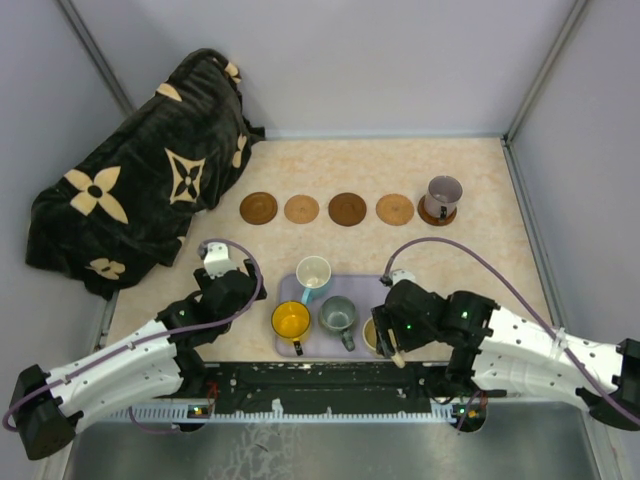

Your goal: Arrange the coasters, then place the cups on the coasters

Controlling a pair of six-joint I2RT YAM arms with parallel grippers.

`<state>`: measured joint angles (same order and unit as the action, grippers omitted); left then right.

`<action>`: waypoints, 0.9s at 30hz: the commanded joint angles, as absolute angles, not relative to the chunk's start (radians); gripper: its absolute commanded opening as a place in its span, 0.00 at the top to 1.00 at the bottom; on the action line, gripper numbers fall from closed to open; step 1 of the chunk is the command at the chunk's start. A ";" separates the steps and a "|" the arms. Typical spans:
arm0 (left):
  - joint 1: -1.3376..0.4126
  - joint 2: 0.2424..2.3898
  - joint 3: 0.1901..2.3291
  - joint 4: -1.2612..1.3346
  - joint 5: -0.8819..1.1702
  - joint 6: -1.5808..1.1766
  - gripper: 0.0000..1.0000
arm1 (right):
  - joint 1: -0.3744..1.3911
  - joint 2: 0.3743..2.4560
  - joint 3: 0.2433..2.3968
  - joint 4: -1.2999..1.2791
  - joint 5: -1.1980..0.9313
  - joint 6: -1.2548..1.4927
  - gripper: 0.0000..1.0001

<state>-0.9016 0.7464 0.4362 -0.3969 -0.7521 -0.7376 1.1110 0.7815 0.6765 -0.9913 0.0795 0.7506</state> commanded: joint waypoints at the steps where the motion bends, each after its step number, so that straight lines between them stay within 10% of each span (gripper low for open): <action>1: -0.904 0.743 0.434 -0.388 -0.775 -0.748 0.06 | 1.118 0.819 0.663 -0.988 0.126 0.729 0.32; 27: -0.904 0.739 0.419 -0.384 -0.785 -0.756 0.07 | 1.119 0.873 0.672 -1.019 0.118 0.709 0.31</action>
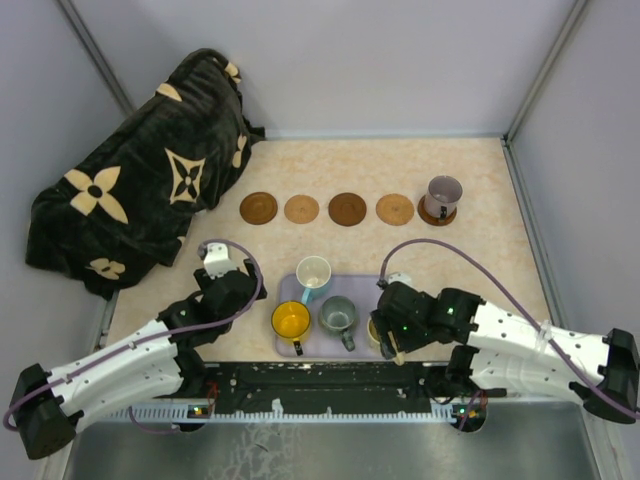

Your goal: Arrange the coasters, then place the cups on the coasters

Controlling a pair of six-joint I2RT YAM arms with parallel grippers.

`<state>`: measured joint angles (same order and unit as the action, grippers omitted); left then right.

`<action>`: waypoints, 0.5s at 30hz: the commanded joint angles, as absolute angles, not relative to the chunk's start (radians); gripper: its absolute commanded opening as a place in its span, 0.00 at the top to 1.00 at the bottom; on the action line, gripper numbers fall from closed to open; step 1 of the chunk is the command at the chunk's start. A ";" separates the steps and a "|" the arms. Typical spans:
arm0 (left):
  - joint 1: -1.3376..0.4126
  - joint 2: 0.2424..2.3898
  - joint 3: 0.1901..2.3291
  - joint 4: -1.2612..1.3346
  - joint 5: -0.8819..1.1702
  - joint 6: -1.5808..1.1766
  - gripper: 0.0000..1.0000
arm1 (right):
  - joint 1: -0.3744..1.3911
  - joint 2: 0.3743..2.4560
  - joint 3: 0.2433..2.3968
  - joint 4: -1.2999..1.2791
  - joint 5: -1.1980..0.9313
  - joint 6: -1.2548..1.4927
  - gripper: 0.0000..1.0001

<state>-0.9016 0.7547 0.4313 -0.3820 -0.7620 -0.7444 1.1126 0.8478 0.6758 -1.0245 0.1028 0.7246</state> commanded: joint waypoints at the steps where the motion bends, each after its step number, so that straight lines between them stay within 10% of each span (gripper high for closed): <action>1: -0.904 0.739 0.418 -0.383 -0.786 -0.756 0.06 | 1.118 0.879 0.670 -1.012 0.118 0.712 0.32; 15: -0.904 0.759 0.416 -0.371 -0.777 -0.747 0.06 | 1.118 0.930 0.645 -0.938 0.183 0.798 0.48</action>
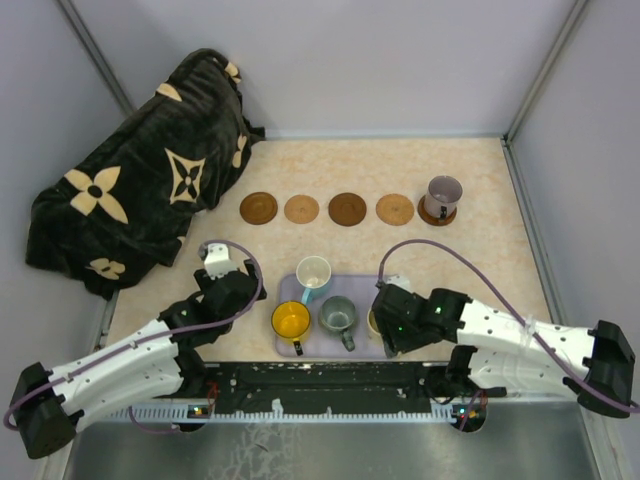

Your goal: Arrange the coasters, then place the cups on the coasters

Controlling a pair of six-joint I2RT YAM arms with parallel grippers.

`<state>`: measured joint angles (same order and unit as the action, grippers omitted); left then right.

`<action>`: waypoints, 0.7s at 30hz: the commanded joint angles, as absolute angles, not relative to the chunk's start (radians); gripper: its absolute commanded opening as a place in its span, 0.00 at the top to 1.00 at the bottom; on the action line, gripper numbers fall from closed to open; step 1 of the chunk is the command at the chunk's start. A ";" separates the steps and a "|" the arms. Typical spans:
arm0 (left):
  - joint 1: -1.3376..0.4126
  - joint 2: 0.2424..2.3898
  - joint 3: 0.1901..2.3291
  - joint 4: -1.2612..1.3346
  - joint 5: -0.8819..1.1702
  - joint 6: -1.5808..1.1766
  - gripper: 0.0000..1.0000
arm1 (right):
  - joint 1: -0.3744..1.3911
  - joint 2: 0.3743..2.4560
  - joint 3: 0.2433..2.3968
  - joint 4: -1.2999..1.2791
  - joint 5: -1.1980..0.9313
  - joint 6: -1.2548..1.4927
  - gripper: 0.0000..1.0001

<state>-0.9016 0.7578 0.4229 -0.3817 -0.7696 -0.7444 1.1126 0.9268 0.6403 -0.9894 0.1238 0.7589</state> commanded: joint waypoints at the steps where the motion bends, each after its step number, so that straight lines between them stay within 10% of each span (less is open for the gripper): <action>1: -0.904 0.758 0.415 -0.371 -0.778 -0.747 0.06 | 1.119 0.930 0.644 -0.931 0.191 0.804 0.49; 21: -0.904 0.724 0.373 -0.374 -0.809 -0.775 0.06 | 1.120 0.958 0.555 -0.823 0.342 0.914 0.62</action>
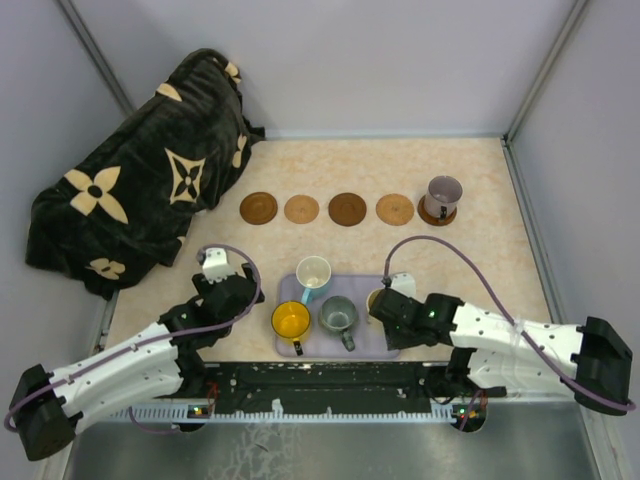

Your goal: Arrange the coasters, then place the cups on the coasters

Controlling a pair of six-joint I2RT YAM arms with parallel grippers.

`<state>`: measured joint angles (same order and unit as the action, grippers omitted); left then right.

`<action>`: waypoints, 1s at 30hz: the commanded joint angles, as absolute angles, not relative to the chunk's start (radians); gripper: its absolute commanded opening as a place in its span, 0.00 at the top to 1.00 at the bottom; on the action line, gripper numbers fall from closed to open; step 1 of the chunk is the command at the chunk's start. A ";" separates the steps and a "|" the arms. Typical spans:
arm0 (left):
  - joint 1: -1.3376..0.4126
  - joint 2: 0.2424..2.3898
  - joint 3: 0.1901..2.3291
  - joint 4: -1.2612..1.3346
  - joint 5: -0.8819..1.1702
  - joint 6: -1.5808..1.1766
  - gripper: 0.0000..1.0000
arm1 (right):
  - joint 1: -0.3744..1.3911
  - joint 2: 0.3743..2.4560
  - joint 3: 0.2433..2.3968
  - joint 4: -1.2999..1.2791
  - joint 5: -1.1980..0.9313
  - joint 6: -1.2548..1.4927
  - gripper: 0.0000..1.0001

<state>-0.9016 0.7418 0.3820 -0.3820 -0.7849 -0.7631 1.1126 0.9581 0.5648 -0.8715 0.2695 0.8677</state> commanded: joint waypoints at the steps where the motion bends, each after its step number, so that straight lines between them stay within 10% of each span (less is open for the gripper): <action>1: -0.904 0.723 0.372 -0.374 -0.810 -0.775 0.06 | 1.120 0.955 0.552 -0.820 0.348 0.916 0.65; 19: -0.904 0.718 0.361 -0.376 -0.822 -0.785 0.06 | 1.121 0.901 0.574 -0.769 0.450 0.875 0.58; 30: -0.904 0.723 0.353 -0.367 -0.816 -0.794 0.06 | 1.123 0.913 0.579 -0.738 0.461 0.847 0.75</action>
<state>-0.9016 0.7288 0.3637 -0.3817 -0.8024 -0.7746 1.1130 0.9157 0.5423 -0.7826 0.4034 0.8562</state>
